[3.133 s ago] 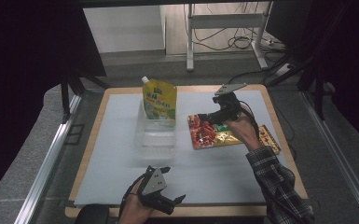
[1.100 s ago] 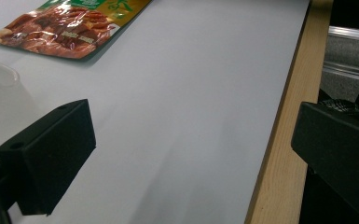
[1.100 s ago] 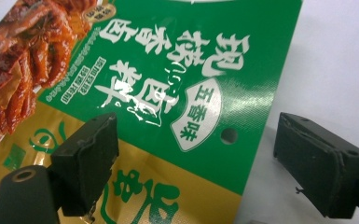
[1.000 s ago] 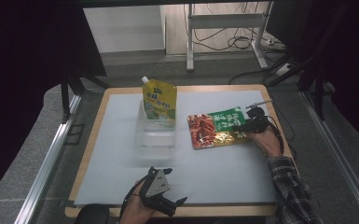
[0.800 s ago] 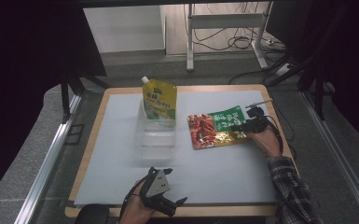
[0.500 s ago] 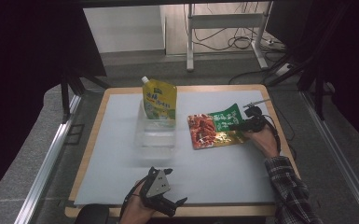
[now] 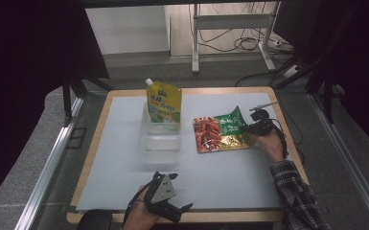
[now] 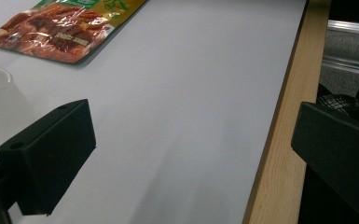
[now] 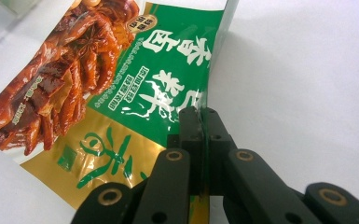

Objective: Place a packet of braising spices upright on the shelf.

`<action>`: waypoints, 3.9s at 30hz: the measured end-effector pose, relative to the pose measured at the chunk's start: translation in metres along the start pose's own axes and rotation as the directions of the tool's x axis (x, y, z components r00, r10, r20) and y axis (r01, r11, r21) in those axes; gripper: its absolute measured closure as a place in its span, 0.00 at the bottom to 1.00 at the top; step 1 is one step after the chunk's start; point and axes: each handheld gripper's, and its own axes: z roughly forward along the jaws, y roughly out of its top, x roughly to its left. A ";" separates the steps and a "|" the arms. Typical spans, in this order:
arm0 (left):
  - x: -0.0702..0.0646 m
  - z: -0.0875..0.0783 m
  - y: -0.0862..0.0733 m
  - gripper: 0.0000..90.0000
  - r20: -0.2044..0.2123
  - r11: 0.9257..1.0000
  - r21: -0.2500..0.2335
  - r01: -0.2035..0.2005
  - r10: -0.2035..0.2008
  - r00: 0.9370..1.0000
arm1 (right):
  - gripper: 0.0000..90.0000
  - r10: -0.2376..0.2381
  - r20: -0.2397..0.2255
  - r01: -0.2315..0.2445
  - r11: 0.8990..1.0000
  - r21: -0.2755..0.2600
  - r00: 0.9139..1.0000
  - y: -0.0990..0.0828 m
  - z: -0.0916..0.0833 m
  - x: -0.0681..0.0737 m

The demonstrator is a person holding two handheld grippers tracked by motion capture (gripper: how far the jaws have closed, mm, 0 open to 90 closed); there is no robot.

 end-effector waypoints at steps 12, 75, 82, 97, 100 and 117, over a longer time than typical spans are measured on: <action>0.000 -0.001 0.000 0.00 -0.005 1.000 -0.002 0.000 0.000 1.000 | 0.99 -0.011 -0.012 0.010 0.998 -0.067 1.000 0.010 -0.019 0.010; 0.003 -0.005 0.001 0.00 -0.009 0.999 -0.032 0.008 -0.009 1.000 | 0.99 -0.361 -0.050 0.347 0.921 -0.179 0.931 0.113 -0.093 0.126; 0.003 -0.005 0.001 0.00 -0.008 0.999 -0.032 0.007 -0.007 1.000 | 0.99 -0.363 -0.077 0.342 0.918 -0.199 0.929 0.115 -0.104 0.128; 0.001 -0.004 0.001 0.00 -0.006 0.999 -0.039 0.003 -0.004 1.000 | 0.99 -0.386 -0.141 0.349 0.908 -0.230 0.912 0.124 -0.122 0.139; 0.001 -0.004 0.002 0.00 -0.006 0.999 -0.043 0.000 0.000 1.000 | 0.99 -0.394 -0.151 0.354 0.905 -0.233 0.907 0.127 -0.122 0.143; 0.000 -0.004 0.002 0.00 -0.005 0.999 -0.045 -0.007 0.007 1.000 | 0.99 -0.413 -0.170 0.369 0.898 -0.241 0.894 0.128 -0.132 0.152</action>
